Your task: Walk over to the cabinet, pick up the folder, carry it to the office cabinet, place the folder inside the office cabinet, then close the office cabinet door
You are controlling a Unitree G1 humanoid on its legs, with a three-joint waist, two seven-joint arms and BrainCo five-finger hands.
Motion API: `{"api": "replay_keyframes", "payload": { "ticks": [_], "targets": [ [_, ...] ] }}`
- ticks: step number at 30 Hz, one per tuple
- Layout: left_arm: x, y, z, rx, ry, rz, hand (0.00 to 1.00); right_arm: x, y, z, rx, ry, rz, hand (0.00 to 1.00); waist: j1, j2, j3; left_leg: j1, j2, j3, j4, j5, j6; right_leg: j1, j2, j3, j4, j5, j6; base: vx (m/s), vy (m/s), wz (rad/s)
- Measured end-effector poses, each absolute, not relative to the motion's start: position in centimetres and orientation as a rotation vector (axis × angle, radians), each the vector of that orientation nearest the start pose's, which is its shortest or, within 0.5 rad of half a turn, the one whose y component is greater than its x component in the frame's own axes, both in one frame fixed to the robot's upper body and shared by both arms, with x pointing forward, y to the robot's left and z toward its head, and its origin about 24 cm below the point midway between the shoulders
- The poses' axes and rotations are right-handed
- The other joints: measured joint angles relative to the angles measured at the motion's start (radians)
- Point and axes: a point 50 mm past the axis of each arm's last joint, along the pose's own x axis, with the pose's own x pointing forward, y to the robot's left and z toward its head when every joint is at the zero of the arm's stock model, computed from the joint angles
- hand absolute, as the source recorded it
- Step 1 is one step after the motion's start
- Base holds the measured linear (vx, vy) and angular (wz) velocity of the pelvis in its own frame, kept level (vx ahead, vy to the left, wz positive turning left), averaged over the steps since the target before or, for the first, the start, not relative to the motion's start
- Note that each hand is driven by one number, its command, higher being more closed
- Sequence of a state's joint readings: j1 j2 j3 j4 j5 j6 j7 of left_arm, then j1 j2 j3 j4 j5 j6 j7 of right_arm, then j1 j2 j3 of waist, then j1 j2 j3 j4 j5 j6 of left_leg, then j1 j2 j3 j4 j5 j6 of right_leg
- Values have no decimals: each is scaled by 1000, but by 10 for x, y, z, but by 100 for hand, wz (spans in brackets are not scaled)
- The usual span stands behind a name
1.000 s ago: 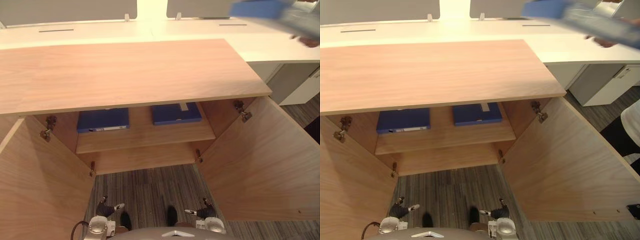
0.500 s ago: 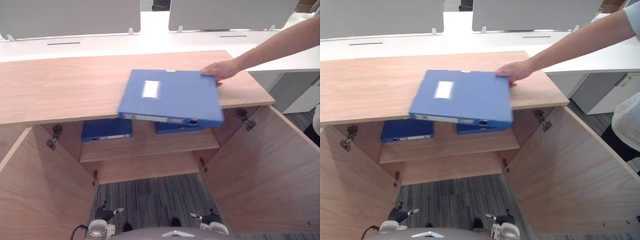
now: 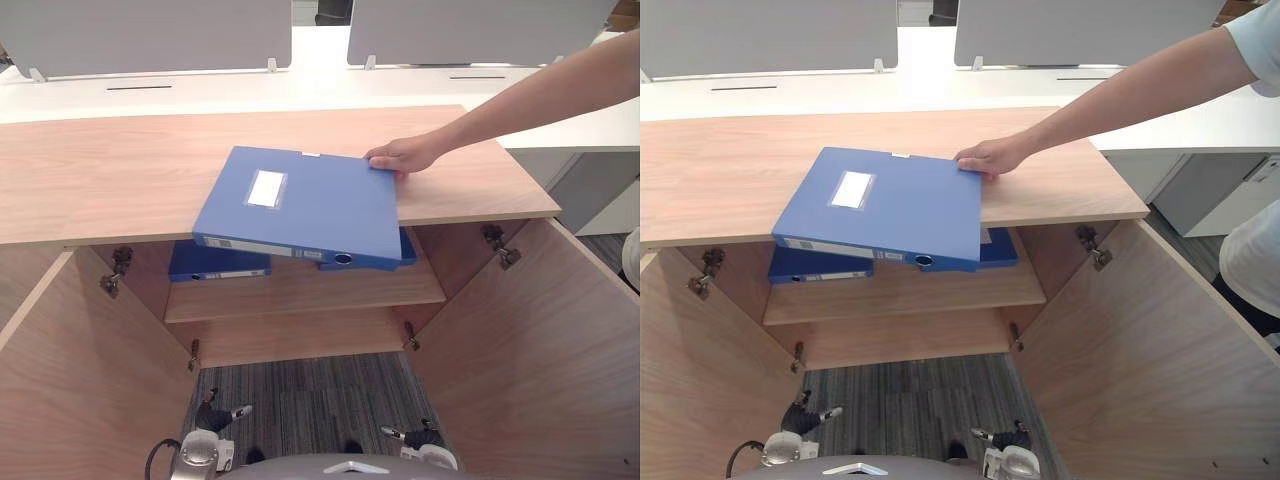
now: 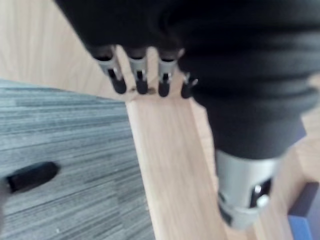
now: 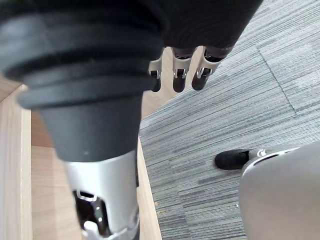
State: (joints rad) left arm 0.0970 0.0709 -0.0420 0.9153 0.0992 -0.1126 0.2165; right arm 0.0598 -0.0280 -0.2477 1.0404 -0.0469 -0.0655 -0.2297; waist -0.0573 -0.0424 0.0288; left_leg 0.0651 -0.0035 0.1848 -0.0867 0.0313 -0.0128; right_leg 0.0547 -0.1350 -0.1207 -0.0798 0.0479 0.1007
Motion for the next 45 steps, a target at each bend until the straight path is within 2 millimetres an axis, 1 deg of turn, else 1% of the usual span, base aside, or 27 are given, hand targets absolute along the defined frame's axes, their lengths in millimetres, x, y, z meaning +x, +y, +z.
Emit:
{"api": "replay_keyframes", "payload": {
  "ticks": [2, 3, 5, 9, 12, 14, 17, 21, 26, 28, 30, 34, 36, 41, 45],
  "targets": [
    [131, 181, -140, 249, 846, 160, 0, 103, -204, -156, -64, 1035, -441, 0, 0, 0, 0, 5, 0, -1, 0, -1, 0, 3, 0, -1, 0, -2, 0, 0, 0, 0],
    [137, 181, -135, 242, 810, 168, 0, 104, -203, -156, -69, 1034, -436, 0, 0, 1, 0, 7, 0, -2, 0, -2, -1, 5, 0, -3, 0, -3, 0, -25, -19, 3],
    [152, 181, -122, 233, 720, 191, 0, 104, -202, -156, -75, 1032, -426, 0, 1, 1, 0, 5, 0, -7, 0, -2, -1, 6, 0, -6, 0, -4, 0, -20, -19, 6],
    [182, 181, -88, 222, 512, 220, 0, 107, -200, -155, -119, 1014, -391, 0, 0, 1, -1, 5, 0, -25, 0, -3, -1, 16, 0, -28, 3, -15, 0, -9, -21, 13],
    [194, 182, -69, 210, 410, 237, 0, 108, -201, -154, -143, 1008, -374, 0, 6, 3, 0, 4, 1, -29, 0, -4, -2, 16, 0, -31, 4, -18, -1, 0, -16, 4],
    [203, 186, -53, 201, 324, 276, 0, 109, -201, -154, -160, 1005, -357, 0, 6, 4, -1, 4, 1, -31, 0, -5, -1, 18, 1, -33, 3, -21, -4, 0, 0, 0],
    [209, 194, -38, 196, 254, 329, 0, 111, -201, -153, -189, 999, -336, 0, 4, 4, -1, 5, 1, -43, 0, -6, -1, 27, 1, -48, 3, -22, -5, 12, -23, 11],
    [211, 199, -28, 193, 205, 367, 0, 112, -201, -153, -206, 1000, -322, 0, 5, 3, -1, 18, 1, -47, 0, -6, -2, 49, 2, -55, 1, -22, -5, 5, -18, 9],
    [219, 203, 0, 148, 67, 401, 0, 114, -199, -153, -237, 995, -281, 0, 6, 3, -1, 30, 4, -47, 0, -5, -1, 52, 3, -53, 7, -26, -12, -55, -26, -3],
    [219, 203, 5, 144, 42, 404, 0, 114, -198, -153, -237, 997, -280, 0, 6, 2, 0, 38, 4, -46, 0, -5, -1, 57, 3, -52, 9, -26, -13, -51, -16, -2],
    [220, 206, 12, 121, 7, 417, 0, 114, -197, -153, -242, 1005, -268, 0, 7, -6, 1, 50, 5, -47, 0, -5, -1, 70, 3, -52, 9, -29, -15, -55, -17, 0],
    [221, 207, 20, 100, -32, 424, 0, 114, -195, -154, -243, 1008, -262, 0, 8, -13, 0, 51, 5, -47, 0, -5, -1, 69, 3, -53, 13, -31, -15, -56, -17, 0],
    [222, 206, 23, 98, -46, 421, 0, 114, -195, -154, -243, 1009, -261, 0, 8, -15, -1, 52, 5, -47, 0, -5, -1, 69, 3, -52, 14, -31, -15, 0, 0, 0],
    [225, 201, 40, 91, -126, 387, 0, 112, -195, -154, -241, 1015, -258, 0, 4, -23, -6, 63, 5, -47, 0, -5, -1, 83, 3, -54, 11, -33, -14, 0, 0, 0],
    [226, 199, 45, 102, -149, 361, 0, 112, -195, -154, -240, 1015, -256, 0, 0, -23, -6, 62, 6, -47, 0, -5, -1, 83, 3, -54, 10, -32, -14, 0, 0, 0]
  ]
}}
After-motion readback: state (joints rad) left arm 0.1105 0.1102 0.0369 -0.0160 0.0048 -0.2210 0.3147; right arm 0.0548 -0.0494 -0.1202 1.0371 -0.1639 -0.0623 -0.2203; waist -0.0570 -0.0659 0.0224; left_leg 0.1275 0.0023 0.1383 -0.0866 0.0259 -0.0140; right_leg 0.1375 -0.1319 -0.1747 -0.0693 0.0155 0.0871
